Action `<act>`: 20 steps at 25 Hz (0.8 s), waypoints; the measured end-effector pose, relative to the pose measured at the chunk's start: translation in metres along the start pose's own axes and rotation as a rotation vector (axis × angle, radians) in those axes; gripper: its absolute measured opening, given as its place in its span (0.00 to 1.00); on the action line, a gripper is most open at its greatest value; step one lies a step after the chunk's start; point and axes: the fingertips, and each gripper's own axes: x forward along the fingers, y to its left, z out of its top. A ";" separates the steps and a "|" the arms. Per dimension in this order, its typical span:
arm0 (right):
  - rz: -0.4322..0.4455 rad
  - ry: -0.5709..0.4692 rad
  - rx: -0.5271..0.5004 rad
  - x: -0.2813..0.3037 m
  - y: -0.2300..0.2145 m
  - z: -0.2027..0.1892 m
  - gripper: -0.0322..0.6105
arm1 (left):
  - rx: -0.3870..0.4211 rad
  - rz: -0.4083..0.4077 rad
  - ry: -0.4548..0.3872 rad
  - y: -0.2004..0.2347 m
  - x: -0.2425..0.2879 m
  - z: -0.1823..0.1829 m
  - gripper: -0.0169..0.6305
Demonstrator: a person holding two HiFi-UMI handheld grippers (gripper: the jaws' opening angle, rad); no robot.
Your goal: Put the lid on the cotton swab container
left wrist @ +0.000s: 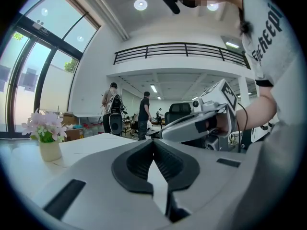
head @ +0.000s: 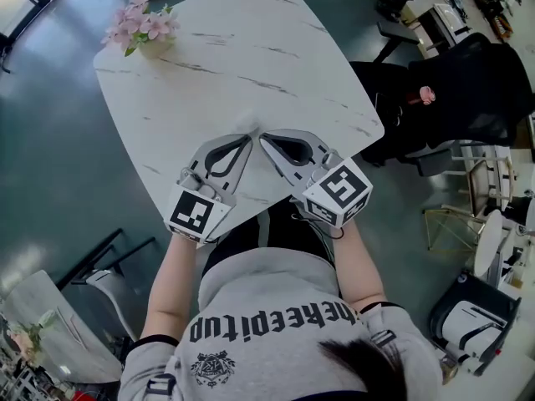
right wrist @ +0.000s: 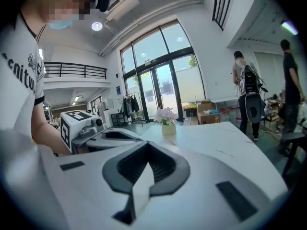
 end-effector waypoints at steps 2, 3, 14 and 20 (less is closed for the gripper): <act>-0.009 -0.013 -0.002 -0.002 0.002 0.004 0.06 | 0.000 -0.009 -0.010 -0.001 0.000 0.006 0.05; -0.012 -0.019 -0.003 -0.004 0.002 0.006 0.06 | -0.002 -0.014 -0.015 -0.002 0.000 0.009 0.05; -0.024 -0.094 -0.017 -0.012 0.010 0.027 0.06 | 0.038 -0.031 -0.056 -0.007 -0.002 0.037 0.05; -0.030 -0.122 -0.018 -0.015 0.012 0.033 0.06 | 0.024 -0.023 -0.071 -0.006 -0.005 0.044 0.05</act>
